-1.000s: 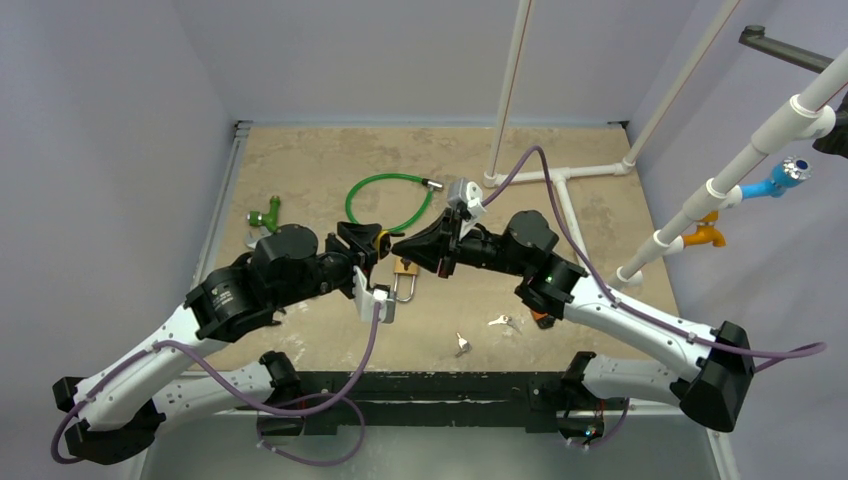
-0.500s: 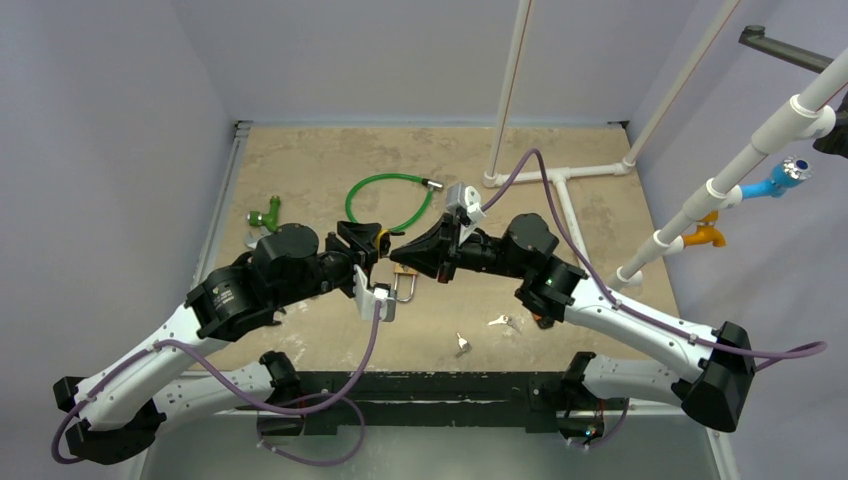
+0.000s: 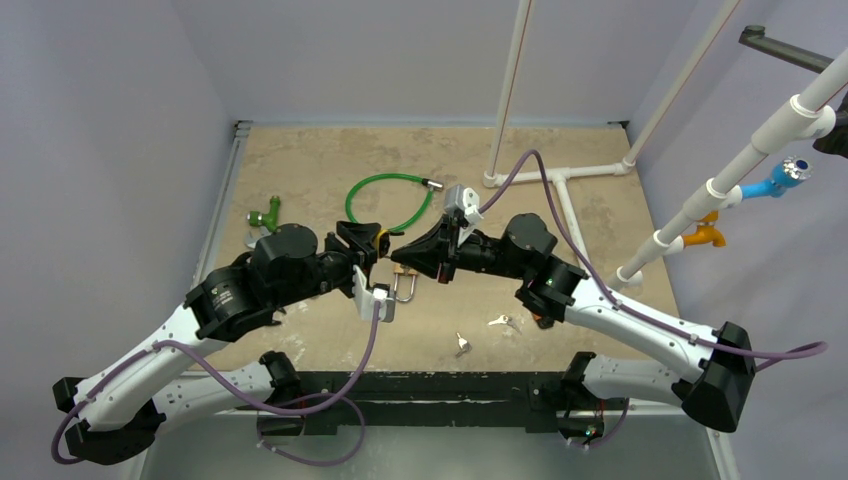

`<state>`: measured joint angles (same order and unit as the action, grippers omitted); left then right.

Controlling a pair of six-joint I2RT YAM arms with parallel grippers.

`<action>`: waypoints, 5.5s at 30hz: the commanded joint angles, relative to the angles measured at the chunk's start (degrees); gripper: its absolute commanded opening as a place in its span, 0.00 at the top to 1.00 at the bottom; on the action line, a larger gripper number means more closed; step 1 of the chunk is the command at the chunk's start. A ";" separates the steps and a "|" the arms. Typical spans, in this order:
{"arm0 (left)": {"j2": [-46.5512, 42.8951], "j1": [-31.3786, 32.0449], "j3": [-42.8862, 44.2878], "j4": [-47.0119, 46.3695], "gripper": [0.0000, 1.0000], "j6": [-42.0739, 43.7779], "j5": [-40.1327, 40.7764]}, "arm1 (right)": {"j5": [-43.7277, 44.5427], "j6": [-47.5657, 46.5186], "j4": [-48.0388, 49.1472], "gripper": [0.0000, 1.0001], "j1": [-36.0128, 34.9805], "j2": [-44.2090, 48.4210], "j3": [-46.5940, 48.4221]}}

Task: Unlock with the key

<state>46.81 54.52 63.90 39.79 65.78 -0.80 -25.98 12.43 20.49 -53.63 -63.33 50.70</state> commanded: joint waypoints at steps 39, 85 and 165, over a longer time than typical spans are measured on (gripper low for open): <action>-1.39 0.22 1.79 -4.21 1.00 1.60 -0.43 | 4.83 -1.28 4.49 1.00 0.51 0.35 0.25; -1.31 0.23 2.15 -4.76 1.00 1.89 -0.43 | 4.44 -0.81 6.61 1.00 0.66 -2.31 1.44; -3.25 0.24 -1.31 -8.44 1.00 -11.39 -0.94 | 10.04 4.63 8.38 1.00 -3.68 -1.18 0.08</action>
<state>44.77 54.41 63.11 38.59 53.08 -0.86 -18.09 17.74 31.57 -55.44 -65.43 48.45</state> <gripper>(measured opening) 0.473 0.005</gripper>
